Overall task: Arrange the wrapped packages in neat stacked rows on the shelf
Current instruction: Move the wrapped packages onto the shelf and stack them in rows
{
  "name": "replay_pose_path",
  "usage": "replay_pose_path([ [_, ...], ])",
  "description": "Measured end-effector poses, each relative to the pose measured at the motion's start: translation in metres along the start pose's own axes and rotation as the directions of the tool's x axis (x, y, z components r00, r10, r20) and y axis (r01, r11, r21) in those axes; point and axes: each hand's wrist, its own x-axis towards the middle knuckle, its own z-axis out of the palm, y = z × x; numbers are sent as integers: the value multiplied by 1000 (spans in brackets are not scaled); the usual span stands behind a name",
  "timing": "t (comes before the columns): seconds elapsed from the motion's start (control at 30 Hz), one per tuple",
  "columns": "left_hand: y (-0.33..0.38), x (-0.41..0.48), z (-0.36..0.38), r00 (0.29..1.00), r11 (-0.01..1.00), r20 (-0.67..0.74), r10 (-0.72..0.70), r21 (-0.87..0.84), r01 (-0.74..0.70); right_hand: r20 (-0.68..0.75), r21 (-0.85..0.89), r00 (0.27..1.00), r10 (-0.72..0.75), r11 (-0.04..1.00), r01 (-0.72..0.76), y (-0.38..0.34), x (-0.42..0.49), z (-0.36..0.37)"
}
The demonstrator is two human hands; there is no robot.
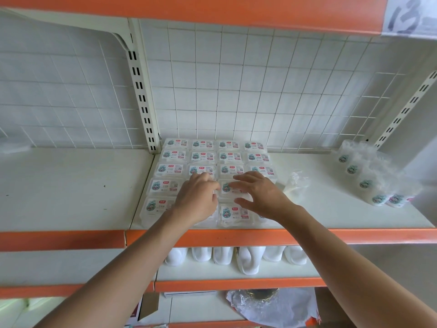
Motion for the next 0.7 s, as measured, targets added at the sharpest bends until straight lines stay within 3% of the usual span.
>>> replay_pose_path([
  [0.4,0,3,-1,998,998,-21,58,25,-57,-25,34,999,34,999,-34,-6,-5,7],
  [0.7,34,39,9,984,983,18,179,39,-180,-117,-34,959,258,964,-264,19,-34,-13],
])
